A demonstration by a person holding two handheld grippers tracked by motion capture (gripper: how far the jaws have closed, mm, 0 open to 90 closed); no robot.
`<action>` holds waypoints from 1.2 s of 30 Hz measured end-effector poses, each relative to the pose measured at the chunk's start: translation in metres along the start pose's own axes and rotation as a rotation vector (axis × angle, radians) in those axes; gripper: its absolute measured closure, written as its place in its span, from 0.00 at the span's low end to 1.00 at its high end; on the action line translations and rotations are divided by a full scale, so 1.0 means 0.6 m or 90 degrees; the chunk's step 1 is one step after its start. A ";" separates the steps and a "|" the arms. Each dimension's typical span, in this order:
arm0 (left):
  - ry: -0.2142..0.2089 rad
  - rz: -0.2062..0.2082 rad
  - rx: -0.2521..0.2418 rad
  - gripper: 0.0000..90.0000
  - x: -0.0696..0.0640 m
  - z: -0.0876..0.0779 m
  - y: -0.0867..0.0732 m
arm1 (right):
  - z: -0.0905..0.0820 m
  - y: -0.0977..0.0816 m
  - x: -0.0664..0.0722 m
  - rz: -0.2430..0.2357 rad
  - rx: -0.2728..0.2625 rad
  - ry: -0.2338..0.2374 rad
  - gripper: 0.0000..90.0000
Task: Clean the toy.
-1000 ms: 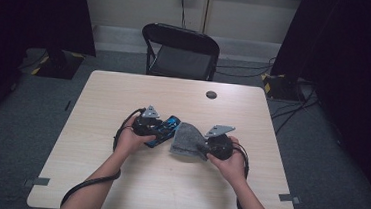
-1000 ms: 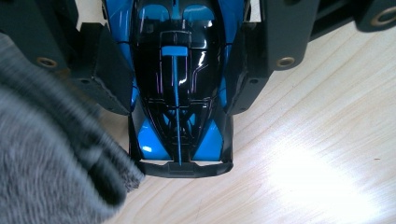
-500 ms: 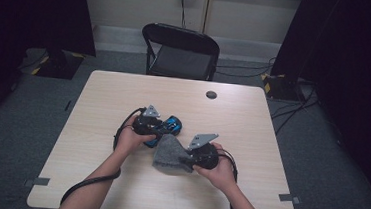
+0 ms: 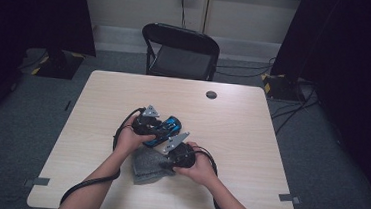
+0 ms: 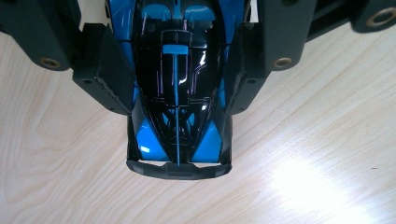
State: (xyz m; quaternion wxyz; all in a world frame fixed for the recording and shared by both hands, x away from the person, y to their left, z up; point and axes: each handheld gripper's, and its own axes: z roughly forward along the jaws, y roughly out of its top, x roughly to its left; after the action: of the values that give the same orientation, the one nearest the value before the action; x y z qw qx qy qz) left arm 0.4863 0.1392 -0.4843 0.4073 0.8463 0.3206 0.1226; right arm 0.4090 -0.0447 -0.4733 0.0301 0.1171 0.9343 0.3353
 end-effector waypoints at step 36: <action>0.002 0.001 -0.016 0.49 0.001 -0.006 -0.010 | -0.030 -0.026 -0.111 0.104 0.054 -0.145 0.79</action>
State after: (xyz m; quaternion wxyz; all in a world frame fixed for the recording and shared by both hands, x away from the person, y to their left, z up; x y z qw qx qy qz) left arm 0.4824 0.1443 -0.4867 0.4173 0.8414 0.3187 0.1282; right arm 0.4681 -0.0838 -0.4707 0.1034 0.2314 0.9255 0.2816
